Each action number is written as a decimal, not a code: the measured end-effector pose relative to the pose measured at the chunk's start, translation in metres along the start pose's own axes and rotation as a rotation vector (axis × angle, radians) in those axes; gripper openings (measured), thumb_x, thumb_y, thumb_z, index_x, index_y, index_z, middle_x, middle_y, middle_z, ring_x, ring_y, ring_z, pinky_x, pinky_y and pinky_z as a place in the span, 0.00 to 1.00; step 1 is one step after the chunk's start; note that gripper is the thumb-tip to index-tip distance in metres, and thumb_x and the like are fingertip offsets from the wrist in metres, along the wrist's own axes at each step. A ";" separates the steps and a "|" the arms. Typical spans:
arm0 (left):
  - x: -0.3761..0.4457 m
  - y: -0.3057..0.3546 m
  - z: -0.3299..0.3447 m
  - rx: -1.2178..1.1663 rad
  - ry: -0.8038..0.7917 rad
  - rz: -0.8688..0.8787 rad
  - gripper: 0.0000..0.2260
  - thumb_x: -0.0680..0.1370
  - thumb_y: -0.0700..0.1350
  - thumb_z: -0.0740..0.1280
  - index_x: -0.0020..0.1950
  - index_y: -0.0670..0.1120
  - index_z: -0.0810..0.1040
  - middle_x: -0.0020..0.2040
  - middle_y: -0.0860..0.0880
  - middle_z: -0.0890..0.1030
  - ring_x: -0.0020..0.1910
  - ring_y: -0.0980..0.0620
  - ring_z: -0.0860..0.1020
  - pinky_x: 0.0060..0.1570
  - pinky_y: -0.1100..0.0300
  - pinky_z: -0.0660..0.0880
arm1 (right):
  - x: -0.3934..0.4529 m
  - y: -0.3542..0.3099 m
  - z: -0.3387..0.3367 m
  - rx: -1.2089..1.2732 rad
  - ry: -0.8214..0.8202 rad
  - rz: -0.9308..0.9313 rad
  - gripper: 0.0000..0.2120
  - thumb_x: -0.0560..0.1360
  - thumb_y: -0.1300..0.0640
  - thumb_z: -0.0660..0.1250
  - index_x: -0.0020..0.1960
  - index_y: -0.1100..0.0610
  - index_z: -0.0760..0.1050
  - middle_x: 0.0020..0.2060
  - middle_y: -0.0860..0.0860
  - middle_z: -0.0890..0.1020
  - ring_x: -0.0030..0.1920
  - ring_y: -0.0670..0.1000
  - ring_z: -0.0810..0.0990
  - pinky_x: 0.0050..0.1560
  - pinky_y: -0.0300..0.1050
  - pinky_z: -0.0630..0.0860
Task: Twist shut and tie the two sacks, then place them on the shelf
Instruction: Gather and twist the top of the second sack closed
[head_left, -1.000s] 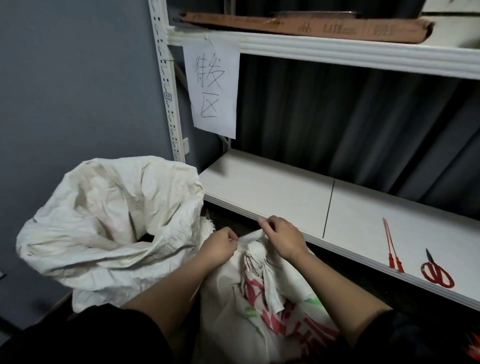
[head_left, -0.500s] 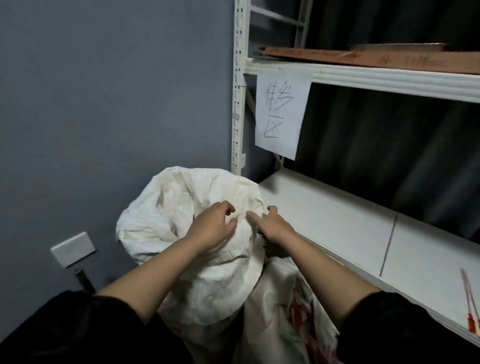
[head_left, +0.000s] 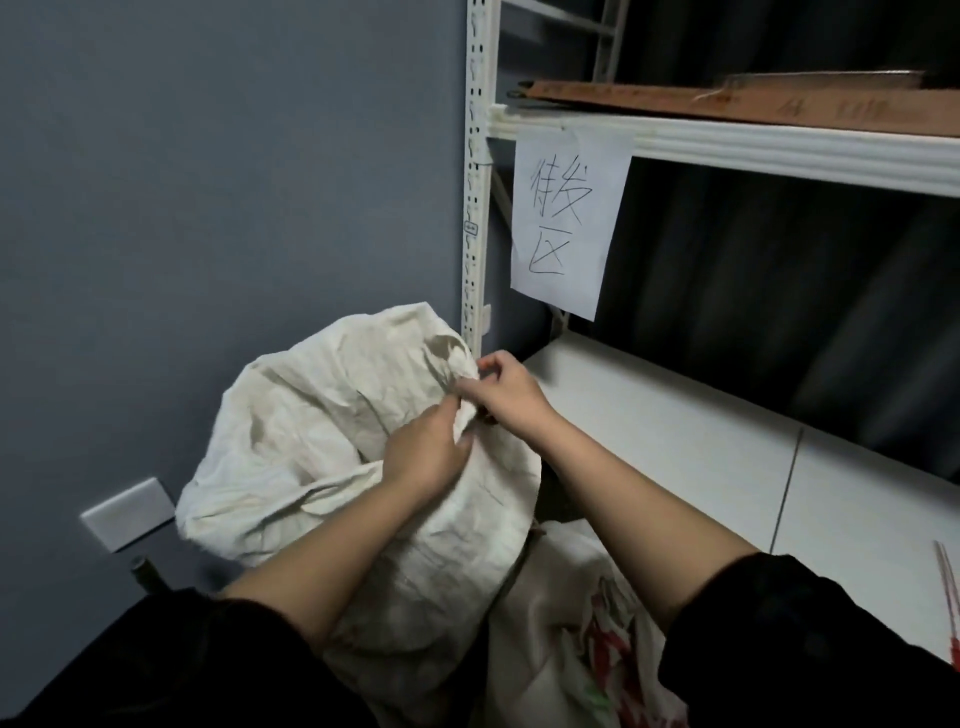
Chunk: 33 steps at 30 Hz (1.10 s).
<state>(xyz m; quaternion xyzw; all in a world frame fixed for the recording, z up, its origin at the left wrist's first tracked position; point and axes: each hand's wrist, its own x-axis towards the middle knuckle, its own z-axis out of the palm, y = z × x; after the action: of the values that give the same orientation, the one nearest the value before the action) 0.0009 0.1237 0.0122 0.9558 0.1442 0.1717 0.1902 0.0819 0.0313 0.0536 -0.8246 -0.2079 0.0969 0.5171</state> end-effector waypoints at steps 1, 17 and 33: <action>0.007 -0.001 -0.006 -0.044 -0.010 -0.009 0.17 0.79 0.52 0.59 0.67 0.50 0.69 0.58 0.44 0.80 0.56 0.41 0.78 0.50 0.50 0.74 | 0.001 0.002 -0.005 0.091 -0.016 0.000 0.11 0.72 0.48 0.70 0.48 0.52 0.72 0.40 0.47 0.78 0.43 0.50 0.79 0.48 0.47 0.75; 0.030 -0.010 -0.023 -0.096 0.162 0.152 0.33 0.75 0.42 0.64 0.76 0.56 0.54 0.72 0.48 0.60 0.51 0.46 0.78 0.43 0.54 0.75 | -0.016 0.075 -0.023 0.564 0.124 0.592 0.04 0.72 0.62 0.69 0.42 0.63 0.77 0.37 0.58 0.80 0.38 0.56 0.79 0.43 0.47 0.76; 0.041 0.037 -0.025 0.019 -0.355 0.202 0.13 0.80 0.44 0.56 0.62 0.47 0.74 0.63 0.42 0.76 0.60 0.41 0.74 0.56 0.53 0.72 | 0.008 -0.035 -0.073 0.471 0.204 -0.118 0.07 0.79 0.60 0.60 0.43 0.54 0.71 0.37 0.49 0.74 0.37 0.46 0.71 0.39 0.37 0.69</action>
<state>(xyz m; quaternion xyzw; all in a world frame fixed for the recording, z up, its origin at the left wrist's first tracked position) 0.0361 0.1128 0.0603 0.9825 0.0134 0.0176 0.1851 0.1079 -0.0116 0.1178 -0.6734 -0.1744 0.0286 0.7178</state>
